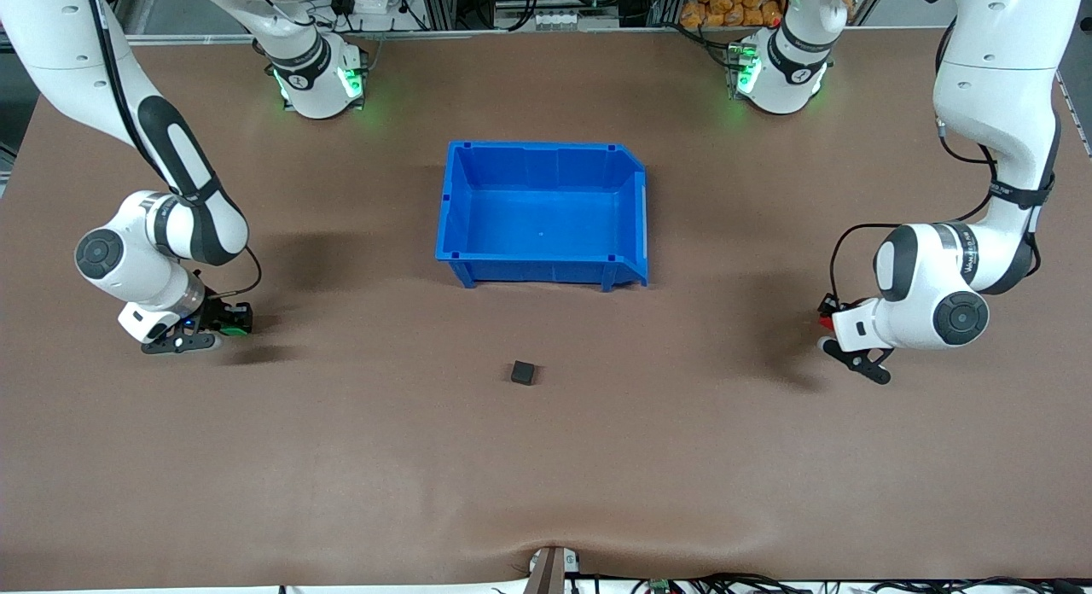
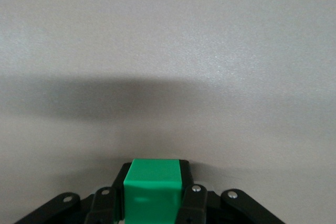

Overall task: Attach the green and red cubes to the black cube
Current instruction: 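Carry the green cube toward the black cube while the left gripper carries red, then press the red cube against the black cube with the left gripper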

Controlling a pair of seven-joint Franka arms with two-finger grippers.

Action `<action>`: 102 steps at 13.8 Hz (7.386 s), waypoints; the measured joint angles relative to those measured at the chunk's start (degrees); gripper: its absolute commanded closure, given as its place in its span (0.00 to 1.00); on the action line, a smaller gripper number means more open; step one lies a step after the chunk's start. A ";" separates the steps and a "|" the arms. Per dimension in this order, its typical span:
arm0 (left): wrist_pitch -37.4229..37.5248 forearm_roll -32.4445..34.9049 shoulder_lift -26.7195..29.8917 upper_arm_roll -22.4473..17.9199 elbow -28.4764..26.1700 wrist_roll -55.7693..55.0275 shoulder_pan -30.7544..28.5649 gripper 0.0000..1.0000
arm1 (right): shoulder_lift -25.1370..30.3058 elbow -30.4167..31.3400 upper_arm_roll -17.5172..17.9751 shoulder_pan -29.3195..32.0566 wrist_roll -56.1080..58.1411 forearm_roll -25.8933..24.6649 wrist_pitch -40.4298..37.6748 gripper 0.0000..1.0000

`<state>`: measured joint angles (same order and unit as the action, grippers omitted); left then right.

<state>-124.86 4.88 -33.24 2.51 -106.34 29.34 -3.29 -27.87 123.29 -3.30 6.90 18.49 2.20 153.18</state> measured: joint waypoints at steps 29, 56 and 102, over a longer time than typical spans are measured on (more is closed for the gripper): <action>6.60 -30.12 -6.27 1.07 21.44 -79.50 13.00 1.00 | -3.84 -28.89 17.58 -5.16 45.09 2.41 -14.63 0.90; -15.69 -33.31 -20.64 0.83 32.73 -111.96 30.73 1.00 | -16.61 -48.54 13.37 -22.26 32.89 -10.47 -31.77 0.87; -22.15 -33.33 -25.54 -3.07 36.80 -129.88 39.99 0.00 | -16.62 -43.87 13.74 -23.28 30.14 -10.46 -24.63 0.82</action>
<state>-147.01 -28.45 -58.78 -0.56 -69.54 -100.55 36.70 -44.49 79.42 10.44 -16.38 48.63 -8.25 128.56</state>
